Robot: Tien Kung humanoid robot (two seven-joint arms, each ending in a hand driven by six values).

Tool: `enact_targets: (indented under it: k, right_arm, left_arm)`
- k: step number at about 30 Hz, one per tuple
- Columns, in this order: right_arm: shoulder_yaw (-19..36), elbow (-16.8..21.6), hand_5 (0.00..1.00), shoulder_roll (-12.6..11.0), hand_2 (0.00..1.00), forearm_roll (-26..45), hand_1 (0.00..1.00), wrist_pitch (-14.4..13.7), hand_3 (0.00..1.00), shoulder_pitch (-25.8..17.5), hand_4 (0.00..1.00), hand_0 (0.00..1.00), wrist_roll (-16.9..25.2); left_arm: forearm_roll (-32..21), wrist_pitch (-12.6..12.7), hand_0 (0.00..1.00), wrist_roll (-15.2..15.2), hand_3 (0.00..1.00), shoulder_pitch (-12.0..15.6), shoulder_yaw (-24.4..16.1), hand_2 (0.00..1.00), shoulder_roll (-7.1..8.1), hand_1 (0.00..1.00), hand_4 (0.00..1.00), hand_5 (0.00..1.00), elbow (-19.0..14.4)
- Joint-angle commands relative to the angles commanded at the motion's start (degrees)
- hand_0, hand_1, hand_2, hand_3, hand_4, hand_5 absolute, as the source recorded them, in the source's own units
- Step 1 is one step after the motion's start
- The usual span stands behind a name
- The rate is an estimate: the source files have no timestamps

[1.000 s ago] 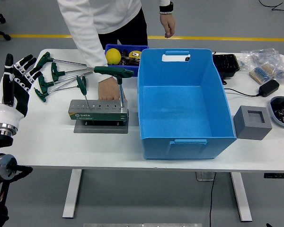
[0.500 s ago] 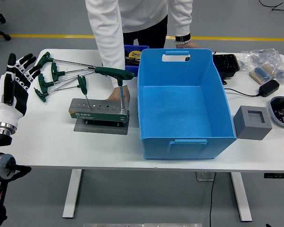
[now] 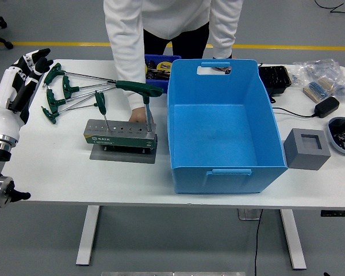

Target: Lift tool from toolbox,place it in box,lift tool from toolbox,place it in box

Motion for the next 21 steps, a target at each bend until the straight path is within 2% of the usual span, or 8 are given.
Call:
enact_targets:
  k: [3,4,8,9,10,14,21]
  right_arm:
    - [-0.27,-0.02,0.828,0.01,0.788,0.06,0.719,0.02,0.716,-0.06,0.944,0.733,-0.02]
    - [-0.32,-0.03,0.827,0.00,0.787,0.07,0.720,0.04,0.717,-0.08,0.944,0.734,-0.02]
    - [-0.40,-0.05,0.827,-0.03,0.787,0.14,0.720,0.07,0.717,-0.16,0.944,0.734,-0.05]
    - [-0.41,-0.05,0.827,-0.04,0.787,0.14,0.720,0.08,0.717,-0.16,0.944,0.734,-0.06]
    - [-0.41,-0.06,0.827,-0.05,0.787,0.15,0.719,0.09,0.717,-0.17,0.944,0.734,-0.07]
    - [-0.25,-0.08,0.827,-0.12,0.787,0.20,0.719,0.11,0.717,-0.22,0.944,0.734,-0.06]
    - [-0.31,-0.11,0.827,-0.24,0.787,0.43,0.719,0.11,0.717,-0.12,0.944,0.733,-0.06]
  left_arm:
    - [7.45,-0.54,0.911,0.43,0.826,-3.65,3.29,0.938,2.65,0.903,0.998,0.588,-1.35]
    - [10.06,-0.93,0.948,0.64,0.860,-4.93,4.57,0.961,3.43,0.940,0.998,0.418,-1.71]
    - [19.74,-4.03,0.948,2.07,0.860,-10.43,10.63,0.961,5.77,0.940,0.998,0.418,-1.59]
    - [21.71,-4.80,0.948,2.65,0.860,-11.50,11.81,0.961,6.07,0.940,0.998,0.418,-1.36]
    - [24.32,-5.86,0.959,3.49,0.914,-12.92,13.44,0.986,6.41,0.966,0.998,0.355,-1.01]
    - [32.21,-8.18,0.959,5.51,0.914,-17.67,19.04,0.986,7.49,0.966,0.998,0.355,0.92]
    - [35.08,-8.98,0.954,6.83,0.937,-24.41,26.99,0.991,7.86,0.968,0.998,0.360,5.54]
